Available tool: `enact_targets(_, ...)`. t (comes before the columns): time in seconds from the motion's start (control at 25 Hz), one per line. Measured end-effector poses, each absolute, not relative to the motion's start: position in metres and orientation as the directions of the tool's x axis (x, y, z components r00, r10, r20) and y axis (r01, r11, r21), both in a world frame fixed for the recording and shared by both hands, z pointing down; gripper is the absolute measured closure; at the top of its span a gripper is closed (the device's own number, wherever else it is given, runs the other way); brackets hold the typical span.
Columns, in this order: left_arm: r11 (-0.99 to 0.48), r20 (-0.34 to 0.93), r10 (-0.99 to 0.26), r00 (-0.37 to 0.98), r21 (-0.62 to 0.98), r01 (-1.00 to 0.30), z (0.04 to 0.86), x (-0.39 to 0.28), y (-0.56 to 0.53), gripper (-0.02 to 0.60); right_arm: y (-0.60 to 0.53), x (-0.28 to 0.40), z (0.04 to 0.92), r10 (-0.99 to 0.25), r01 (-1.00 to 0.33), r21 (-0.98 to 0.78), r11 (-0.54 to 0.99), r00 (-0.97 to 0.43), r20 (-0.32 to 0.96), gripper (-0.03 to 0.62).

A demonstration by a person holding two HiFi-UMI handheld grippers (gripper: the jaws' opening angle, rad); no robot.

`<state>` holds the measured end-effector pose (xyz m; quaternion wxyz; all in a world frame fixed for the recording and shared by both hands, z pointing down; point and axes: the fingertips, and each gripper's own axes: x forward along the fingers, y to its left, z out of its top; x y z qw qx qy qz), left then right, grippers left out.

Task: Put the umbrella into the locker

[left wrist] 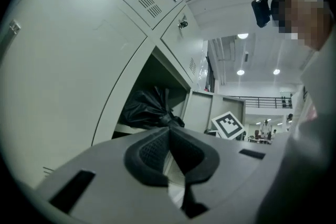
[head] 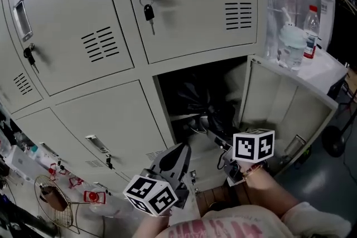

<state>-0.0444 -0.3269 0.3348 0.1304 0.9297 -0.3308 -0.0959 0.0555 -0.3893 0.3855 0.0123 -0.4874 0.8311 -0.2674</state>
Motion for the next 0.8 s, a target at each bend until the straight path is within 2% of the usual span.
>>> enact_targets(0.56,-0.815,-0.114,-0.567,0.816,0.221,-0.536,0.306,-0.030,-0.337,0.580,-0.452,0.058,0.349,-0.841,-0.877,-0.255,0.407,-0.469,0.271,0.427)
enact_targets(0.8,-0.807,-0.059,-0.578,0.814,0.189,-0.559,0.319,-0.032,-0.336,0.580,-0.476,0.057,0.347,-0.853,-0.902,-0.125,0.414,-0.432,0.293,0.427)
